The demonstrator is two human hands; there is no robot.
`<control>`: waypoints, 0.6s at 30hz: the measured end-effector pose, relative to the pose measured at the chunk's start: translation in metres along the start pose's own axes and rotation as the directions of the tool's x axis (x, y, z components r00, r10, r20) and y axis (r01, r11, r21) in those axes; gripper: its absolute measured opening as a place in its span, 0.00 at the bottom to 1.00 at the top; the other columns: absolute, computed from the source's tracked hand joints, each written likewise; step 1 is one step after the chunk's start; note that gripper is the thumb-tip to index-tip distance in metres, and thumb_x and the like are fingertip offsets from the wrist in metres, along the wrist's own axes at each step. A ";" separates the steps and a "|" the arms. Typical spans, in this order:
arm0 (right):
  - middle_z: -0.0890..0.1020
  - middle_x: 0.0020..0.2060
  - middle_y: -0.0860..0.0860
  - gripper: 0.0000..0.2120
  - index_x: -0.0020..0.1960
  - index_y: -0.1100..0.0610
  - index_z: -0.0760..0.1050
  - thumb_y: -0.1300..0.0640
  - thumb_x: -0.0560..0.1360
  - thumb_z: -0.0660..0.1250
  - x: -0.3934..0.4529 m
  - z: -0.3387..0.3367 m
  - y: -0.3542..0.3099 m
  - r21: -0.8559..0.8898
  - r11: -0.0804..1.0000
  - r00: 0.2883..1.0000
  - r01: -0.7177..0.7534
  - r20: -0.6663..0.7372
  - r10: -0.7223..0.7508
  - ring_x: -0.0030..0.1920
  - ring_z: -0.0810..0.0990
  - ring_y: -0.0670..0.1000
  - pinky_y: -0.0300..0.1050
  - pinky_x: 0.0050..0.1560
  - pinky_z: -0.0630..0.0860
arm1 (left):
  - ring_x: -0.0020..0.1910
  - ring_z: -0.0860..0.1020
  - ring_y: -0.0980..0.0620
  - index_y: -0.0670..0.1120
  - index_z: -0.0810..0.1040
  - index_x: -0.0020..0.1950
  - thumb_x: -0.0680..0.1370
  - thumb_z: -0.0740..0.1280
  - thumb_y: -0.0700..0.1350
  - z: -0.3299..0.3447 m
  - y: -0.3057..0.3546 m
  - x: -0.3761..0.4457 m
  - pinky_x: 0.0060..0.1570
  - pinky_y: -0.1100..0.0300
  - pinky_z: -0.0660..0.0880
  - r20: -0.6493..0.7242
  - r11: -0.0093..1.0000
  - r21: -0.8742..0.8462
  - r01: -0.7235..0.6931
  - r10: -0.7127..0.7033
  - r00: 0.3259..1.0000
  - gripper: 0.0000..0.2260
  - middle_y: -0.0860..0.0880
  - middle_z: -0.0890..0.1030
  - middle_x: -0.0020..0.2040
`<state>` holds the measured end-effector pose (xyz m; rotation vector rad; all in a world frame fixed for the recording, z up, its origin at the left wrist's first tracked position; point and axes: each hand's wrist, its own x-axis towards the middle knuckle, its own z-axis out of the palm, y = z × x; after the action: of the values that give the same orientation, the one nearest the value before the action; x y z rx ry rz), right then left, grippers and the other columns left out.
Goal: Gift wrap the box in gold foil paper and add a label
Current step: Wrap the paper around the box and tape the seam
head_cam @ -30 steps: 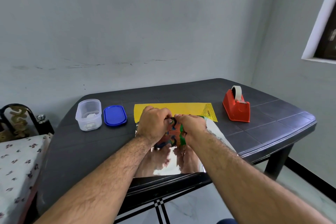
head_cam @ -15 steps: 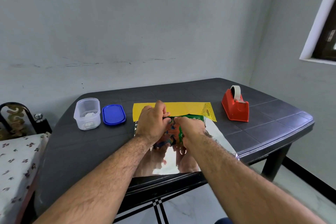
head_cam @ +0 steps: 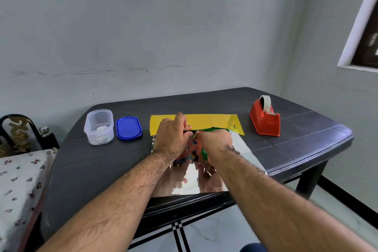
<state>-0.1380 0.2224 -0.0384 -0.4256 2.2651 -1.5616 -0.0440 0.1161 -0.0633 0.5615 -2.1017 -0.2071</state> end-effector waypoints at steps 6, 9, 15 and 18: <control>0.83 0.32 0.50 0.19 0.37 0.56 0.82 0.42 0.76 0.74 0.005 -0.001 0.004 -0.317 0.932 0.983 0.174 -0.004 -0.185 0.31 0.80 0.52 0.41 0.32 0.74 | 0.39 0.74 0.52 0.52 0.66 0.48 0.72 0.82 0.44 0.000 0.001 0.001 0.49 0.57 0.68 -0.008 1.000 0.017 0.008 -0.008 1.000 0.23 0.54 0.87 0.44; 0.83 0.37 0.51 0.13 0.41 0.56 0.79 0.49 0.79 0.73 0.007 -0.006 0.008 -0.495 0.846 0.976 0.196 0.014 -0.218 0.37 0.82 0.54 0.45 0.39 0.78 | 0.41 0.76 0.52 0.52 0.65 0.48 0.72 0.82 0.44 0.001 0.001 0.000 0.49 0.57 0.69 0.006 1.000 0.015 0.014 -0.014 1.000 0.23 0.54 0.88 0.45; 0.81 0.36 0.51 0.10 0.38 0.55 0.76 0.53 0.75 0.72 0.001 -0.022 -0.006 -0.694 0.638 0.928 0.333 0.122 -0.351 0.37 0.82 0.56 0.46 0.38 0.79 | 0.39 0.75 0.53 0.52 0.66 0.47 0.71 0.82 0.44 0.000 0.002 0.002 0.49 0.56 0.69 0.003 1.000 0.015 0.003 -0.003 1.000 0.24 0.54 0.87 0.44; 0.82 0.42 0.49 0.10 0.44 0.53 0.81 0.46 0.75 0.72 0.001 -0.030 -0.019 -0.718 0.472 0.785 0.511 0.165 -0.598 0.43 0.82 0.55 0.46 0.42 0.80 | 0.35 0.70 0.52 0.50 0.67 0.47 0.70 0.83 0.43 -0.004 0.007 0.001 0.47 0.57 0.67 -0.029 0.998 0.045 -0.039 0.040 0.999 0.23 0.56 0.81 0.37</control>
<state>-0.1513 0.2402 -0.0112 -1.4714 2.9740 -0.7512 -0.0427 0.1219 -0.0582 0.5454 -2.0903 -0.1292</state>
